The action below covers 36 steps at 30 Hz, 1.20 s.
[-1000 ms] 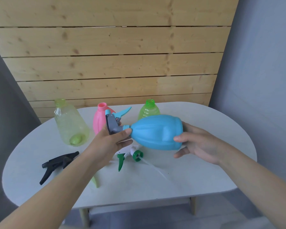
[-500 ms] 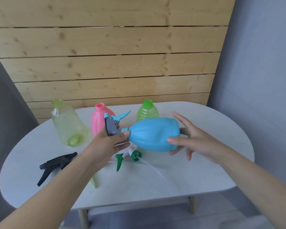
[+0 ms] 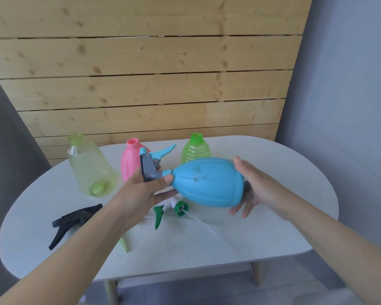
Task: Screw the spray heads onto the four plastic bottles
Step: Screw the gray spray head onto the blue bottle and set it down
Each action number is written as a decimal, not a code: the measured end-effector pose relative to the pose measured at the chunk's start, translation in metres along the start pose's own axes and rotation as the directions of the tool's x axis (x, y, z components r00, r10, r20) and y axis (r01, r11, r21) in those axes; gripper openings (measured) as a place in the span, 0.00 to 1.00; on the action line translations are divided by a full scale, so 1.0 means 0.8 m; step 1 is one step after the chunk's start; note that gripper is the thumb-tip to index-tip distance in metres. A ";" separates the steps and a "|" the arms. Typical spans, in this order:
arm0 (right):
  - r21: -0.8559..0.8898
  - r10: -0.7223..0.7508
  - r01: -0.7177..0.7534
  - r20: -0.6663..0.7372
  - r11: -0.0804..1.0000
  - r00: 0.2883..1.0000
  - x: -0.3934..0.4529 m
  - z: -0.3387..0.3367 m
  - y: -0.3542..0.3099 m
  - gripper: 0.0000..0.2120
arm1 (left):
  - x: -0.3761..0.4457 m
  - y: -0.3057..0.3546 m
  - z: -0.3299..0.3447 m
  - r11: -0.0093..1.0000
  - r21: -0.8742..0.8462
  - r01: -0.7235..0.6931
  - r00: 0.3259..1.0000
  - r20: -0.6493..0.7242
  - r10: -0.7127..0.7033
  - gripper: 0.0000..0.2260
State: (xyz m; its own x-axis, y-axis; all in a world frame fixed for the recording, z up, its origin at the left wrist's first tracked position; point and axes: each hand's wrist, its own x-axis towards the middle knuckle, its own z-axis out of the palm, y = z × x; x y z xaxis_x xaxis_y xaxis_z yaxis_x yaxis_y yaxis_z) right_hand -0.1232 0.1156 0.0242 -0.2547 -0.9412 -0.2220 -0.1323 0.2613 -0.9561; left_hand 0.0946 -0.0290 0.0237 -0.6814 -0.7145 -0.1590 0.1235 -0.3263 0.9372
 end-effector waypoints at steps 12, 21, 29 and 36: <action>-0.117 -0.076 0.068 -0.067 0.991 0.995 -0.011 0.005 -0.002 0.35 | 0.000 0.001 -0.002 1.000 -0.010 0.021 0.999 -0.041 -0.021 0.27; -0.107 -0.058 0.066 0.073 0.992 0.996 -0.005 0.002 0.005 0.55 | -0.002 -0.001 0.003 0.996 -0.074 0.050 0.997 -0.049 -0.053 0.21; -0.142 -0.115 0.100 -0.104 0.985 0.988 -0.008 0.010 0.001 0.31 | -0.005 0.001 0.004 0.998 -0.059 -0.003 1.000 -0.011 0.002 0.27; -0.233 -0.088 0.089 0.017 0.968 0.996 -0.012 0.007 0.007 0.50 | -0.005 0.002 0.006 0.994 -0.093 0.048 0.999 -0.017 -0.050 0.19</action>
State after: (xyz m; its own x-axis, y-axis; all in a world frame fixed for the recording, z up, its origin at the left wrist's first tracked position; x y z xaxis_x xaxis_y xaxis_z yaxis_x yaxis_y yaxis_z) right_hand -0.1163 0.1248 0.0201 -0.2254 -0.9641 -0.1406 -0.3737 0.2189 -0.9014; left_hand 0.0939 -0.0234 0.0272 -0.6743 -0.7076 -0.2111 0.1571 -0.4169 0.8953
